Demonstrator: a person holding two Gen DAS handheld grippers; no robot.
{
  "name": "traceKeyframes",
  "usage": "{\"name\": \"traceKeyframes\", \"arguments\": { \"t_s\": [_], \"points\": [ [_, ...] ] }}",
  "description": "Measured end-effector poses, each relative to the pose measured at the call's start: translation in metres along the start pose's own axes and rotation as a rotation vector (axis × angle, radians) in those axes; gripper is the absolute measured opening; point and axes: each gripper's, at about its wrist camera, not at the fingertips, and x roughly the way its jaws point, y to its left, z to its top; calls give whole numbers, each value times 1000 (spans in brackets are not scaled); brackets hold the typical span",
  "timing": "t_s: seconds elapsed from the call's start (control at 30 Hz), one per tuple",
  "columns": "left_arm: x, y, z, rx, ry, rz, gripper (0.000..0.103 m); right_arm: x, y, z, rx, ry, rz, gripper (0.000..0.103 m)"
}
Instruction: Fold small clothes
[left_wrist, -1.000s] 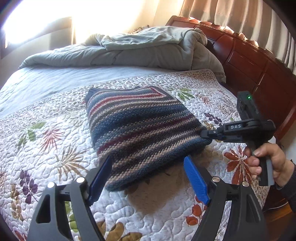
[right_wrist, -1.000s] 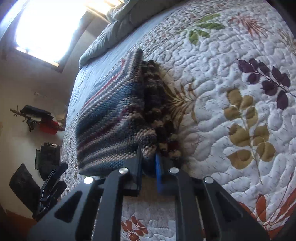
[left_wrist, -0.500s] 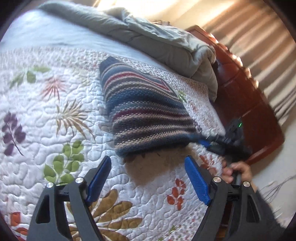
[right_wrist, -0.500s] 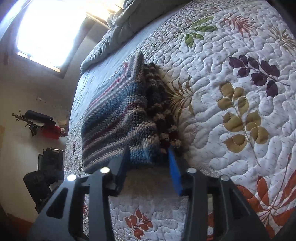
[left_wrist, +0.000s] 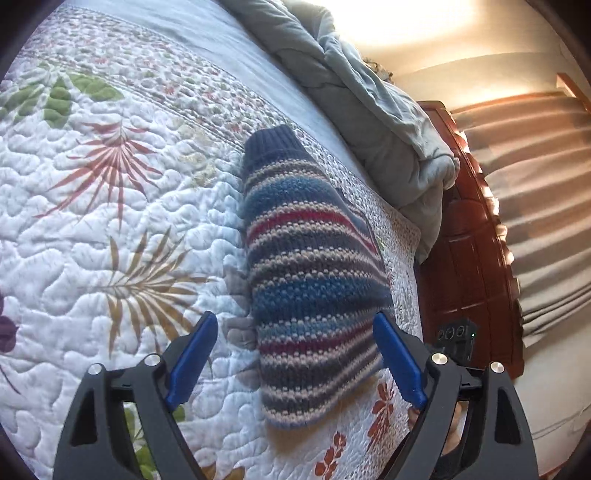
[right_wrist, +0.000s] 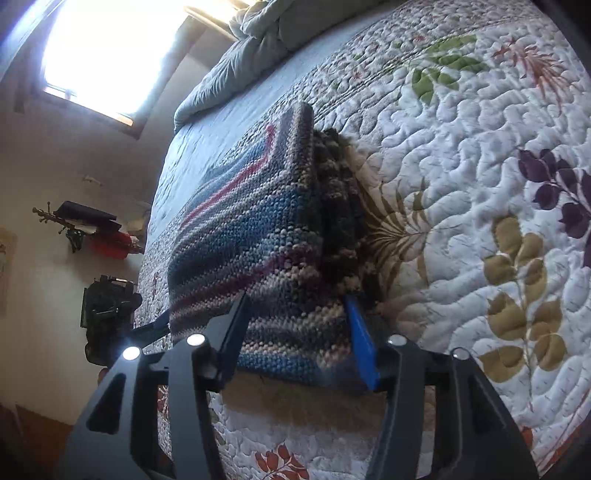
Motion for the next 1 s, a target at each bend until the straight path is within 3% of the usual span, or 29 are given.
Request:
{"name": "traceKeyframes", "arguments": {
  "t_s": [0.03, 0.13, 0.23, 0.27, 0.33, 0.43, 0.5, 0.57, 0.6, 0.7, 0.83, 0.93, 1.0],
  "points": [
    [2, 1, 2, -5, 0, -10, 86, 2, -2, 0, -4, -7, -17, 15],
    [9, 5, 9, -9, 9, -25, 86, 6, -20, -2, 33, 3, -68, 15],
    [18, 5, 16, -5, 31, -26, 86, -2, -8, 4, -18, 16, -25, 30],
    [22, 5, 17, -1, 42, -28, 87, -7, -2, 10, -36, -9, -45, 45],
    [27, 2, 22, 7, 43, -34, 87, -18, 8, 33, -54, -99, -75, 56],
    [34, 2, 32, -3, 35, -32, 87, -1, 11, 73, -5, -103, -67, 56],
    [41, 4, 36, -31, 48, -46, 87, 27, 13, 90, 12, -32, -51, 55],
    [48, 4, 38, -33, 67, -42, 87, 45, 17, 92, -14, 0, -124, 36],
    [52, 4, 38, -23, 76, -29, 87, 55, 15, 90, -24, 23, -199, 35],
    [59, 6, 39, -9, 95, -3, 87, 55, 12, 90, -10, 17, -204, 35],
    [52, 3, 49, -8, 68, -74, 87, 43, 20, 109, 1, -71, -177, 42],
    [59, 6, 59, -45, 68, -73, 87, 63, 20, 132, 31, -53, -163, 49],
    [69, 9, 62, -67, 106, -58, 87, 80, 12, 140, 47, -14, -205, 51]
  ]
}}
